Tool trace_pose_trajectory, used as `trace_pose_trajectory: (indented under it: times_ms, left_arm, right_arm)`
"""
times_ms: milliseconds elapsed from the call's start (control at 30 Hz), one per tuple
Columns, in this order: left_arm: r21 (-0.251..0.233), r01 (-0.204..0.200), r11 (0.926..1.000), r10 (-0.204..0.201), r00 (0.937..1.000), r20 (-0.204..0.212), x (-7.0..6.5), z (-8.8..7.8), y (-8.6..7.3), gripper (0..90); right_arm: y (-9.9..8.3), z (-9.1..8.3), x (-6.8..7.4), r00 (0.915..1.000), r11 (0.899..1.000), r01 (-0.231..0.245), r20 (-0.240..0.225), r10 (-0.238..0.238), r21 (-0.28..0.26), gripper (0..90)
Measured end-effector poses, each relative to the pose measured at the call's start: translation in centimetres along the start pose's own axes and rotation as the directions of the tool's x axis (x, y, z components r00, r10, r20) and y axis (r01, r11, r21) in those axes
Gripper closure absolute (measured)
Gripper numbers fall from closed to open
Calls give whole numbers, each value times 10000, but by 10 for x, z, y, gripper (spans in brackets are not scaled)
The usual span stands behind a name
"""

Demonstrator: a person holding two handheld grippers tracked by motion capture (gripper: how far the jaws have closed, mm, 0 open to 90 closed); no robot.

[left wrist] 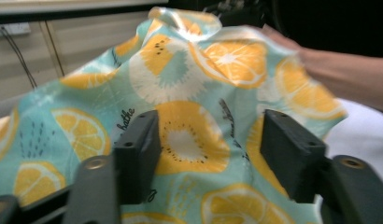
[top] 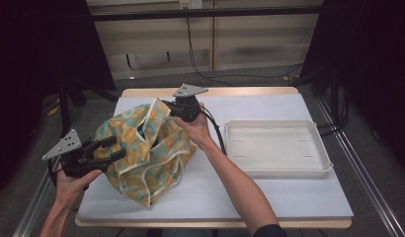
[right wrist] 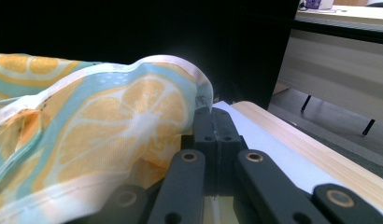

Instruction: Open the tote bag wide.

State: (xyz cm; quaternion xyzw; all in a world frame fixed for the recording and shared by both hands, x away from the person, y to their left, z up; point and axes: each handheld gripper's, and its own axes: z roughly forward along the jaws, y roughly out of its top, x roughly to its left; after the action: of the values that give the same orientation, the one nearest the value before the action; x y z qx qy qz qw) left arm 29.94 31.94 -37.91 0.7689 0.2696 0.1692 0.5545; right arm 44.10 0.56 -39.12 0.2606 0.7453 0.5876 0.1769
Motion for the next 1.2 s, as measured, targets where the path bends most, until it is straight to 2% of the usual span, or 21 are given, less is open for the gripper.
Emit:
trace_pose_trajectory:
  times_ms: [33,67,100,133,167,300,367,433,533,567,633,667,700,767,833,867,933,1000,1067,1167,1200]
  left_arm:
    - [143,-127,9998,127,9999,13,0,2,-1,554]
    - [419,-304,9987,307,9995,-71,0,3,-1,723]
    - [419,-304,9987,307,9995,-71,0,3,-1,781]
    - [381,-314,9988,312,9995,69,0,4,-1,781]
    - [311,-283,9991,274,9992,278,1,3,1,891]
    - [131,-127,9998,124,9996,250,3,-3,6,900]
    - [-244,165,9996,-154,9990,423,7,-8,8,900]
    - [-696,574,9959,-551,9979,340,15,-17,11,900]
    - [-872,682,9939,-674,9977,118,21,-23,13,900]
    - [-1043,866,9908,-875,9961,-47,27,-29,13,900]
    - [-1128,918,9894,-920,9958,33,31,-32,13,900]
    - [-1239,958,9877,-1001,9946,-289,35,-37,14,900]
    - [-1271,944,9874,-994,9945,-335,38,-40,13,900]
    - [-1427,1172,9828,-1275,9897,-653,47,-45,12,900]
    - [-1467,1262,9811,-1372,9883,-672,52,-47,11,900]
    - [-1519,1466,9775,-1619,9823,-940,59,-48,8,900]
    - [-1533,1665,9741,-1840,9769,-1085,68,-49,3,900]
    - [-1675,2072,9639,-2260,9687,-1024,74,-48,-3,900]
    - [-1526,2041,9670,-2227,9678,-1171,77,-48,-7,900]
    - [-1334,2314,9637,-2503,9566,-1489,83,-45,-19,900]
    - [-1214,2339,9647,-2508,9562,-1510,85,-45,-22,900]
  right_arm:
    - [0,1,0,10000,10000,38,-2,-38,4,900]
    - [0,1,1,10000,10000,53,-4,-53,30,900]
    - [0,1,1,10000,10000,49,0,-49,29,900]
    - [0,1,1,10000,10000,49,0,-49,29,900]
    - [2,0,1,10000,10000,37,-24,-37,-18,900]
    - [5,-1,1,10000,10000,60,12,-60,-75,900]
    - [6,-2,0,10000,9999,29,-41,-30,-139,900]
    - [9,-4,1,9999,9997,63,-82,-65,-253,900]
    - [12,-5,1,9999,9995,53,-97,-56,-319,900]
    - [14,-5,1,9999,9994,110,-73,-112,-317,900]
    - [16,-5,1,9999,9994,101,-132,-106,-322,900]
    - [18,-4,1,9999,9995,77,-135,-81,-317,900]
    - [21,-4,1,9999,9991,104,-98,-108,-411,900]
    - [26,-2,-1,9999,9988,96,-64,-99,-476,900]
    - [28,0,-1,9999,9988,100,13,-99,-475,900]
    - [29,2,-1,9999,9987,104,-8,-104,-491,900]
    - [31,4,-1,9999,9990,157,-12,-157,-425,900]
    - [33,8,-1,9998,9993,208,62,-206,-319,900]
    - [34,10,-1,9997,9993,244,109,-240,-298,900]
    - [32,18,-3,9997,9999,78,253,-74,-149,900]
    - [30,20,-4,9996,9999,54,287,-52,-99,900]
